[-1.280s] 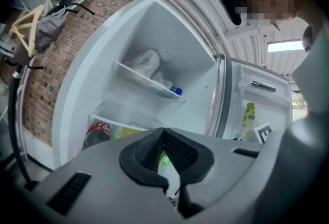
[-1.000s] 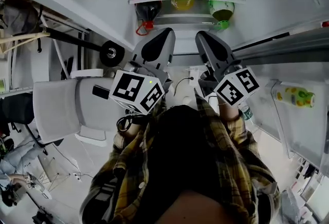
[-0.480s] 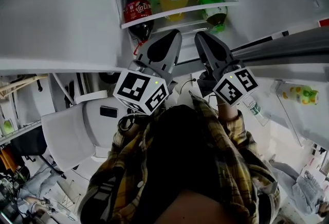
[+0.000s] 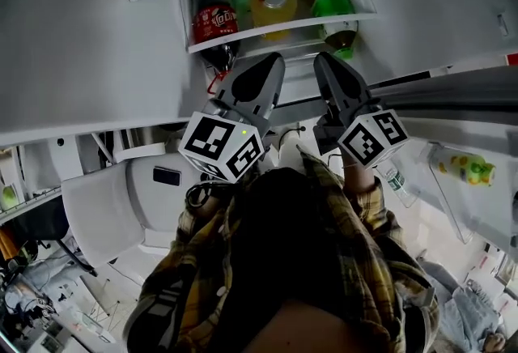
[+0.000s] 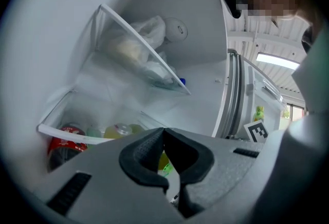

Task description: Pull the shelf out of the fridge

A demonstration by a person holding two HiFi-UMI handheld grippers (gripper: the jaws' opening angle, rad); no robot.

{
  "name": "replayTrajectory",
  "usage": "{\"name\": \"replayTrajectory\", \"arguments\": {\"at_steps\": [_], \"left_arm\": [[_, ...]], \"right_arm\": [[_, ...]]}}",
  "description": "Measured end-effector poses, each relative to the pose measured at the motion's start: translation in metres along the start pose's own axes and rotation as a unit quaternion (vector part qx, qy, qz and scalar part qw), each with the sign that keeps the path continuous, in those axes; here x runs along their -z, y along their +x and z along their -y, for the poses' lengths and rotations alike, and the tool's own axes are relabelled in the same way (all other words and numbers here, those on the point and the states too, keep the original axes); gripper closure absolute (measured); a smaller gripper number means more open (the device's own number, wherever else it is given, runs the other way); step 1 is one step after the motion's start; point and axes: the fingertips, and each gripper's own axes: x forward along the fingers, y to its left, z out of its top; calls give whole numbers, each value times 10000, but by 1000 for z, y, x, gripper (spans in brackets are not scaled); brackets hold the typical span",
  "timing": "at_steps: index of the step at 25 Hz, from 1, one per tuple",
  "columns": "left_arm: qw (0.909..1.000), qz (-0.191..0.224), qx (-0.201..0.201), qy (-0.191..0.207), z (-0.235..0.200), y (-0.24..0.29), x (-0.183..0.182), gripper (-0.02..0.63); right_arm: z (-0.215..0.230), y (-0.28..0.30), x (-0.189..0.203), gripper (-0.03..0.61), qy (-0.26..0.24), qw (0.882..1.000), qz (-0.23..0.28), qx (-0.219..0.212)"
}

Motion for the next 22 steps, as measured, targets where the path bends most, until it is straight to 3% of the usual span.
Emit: {"name": "replayTrajectory", "arguments": {"at_steps": [9,15,22], "left_arm": [[9987,329,-365,-105,-5,2,-12,611],[9978,334,-479,-303,-3,8,-6,611],[9962,425,-590,-483,-8,9,-5,606]], "right_arm": [[3,16,-13,557,-35,9992,-176,-357],[3,17,-17,557,-13,9976,-229,-660],[5,23,-16,555,342,9955,-279,-844]]}}
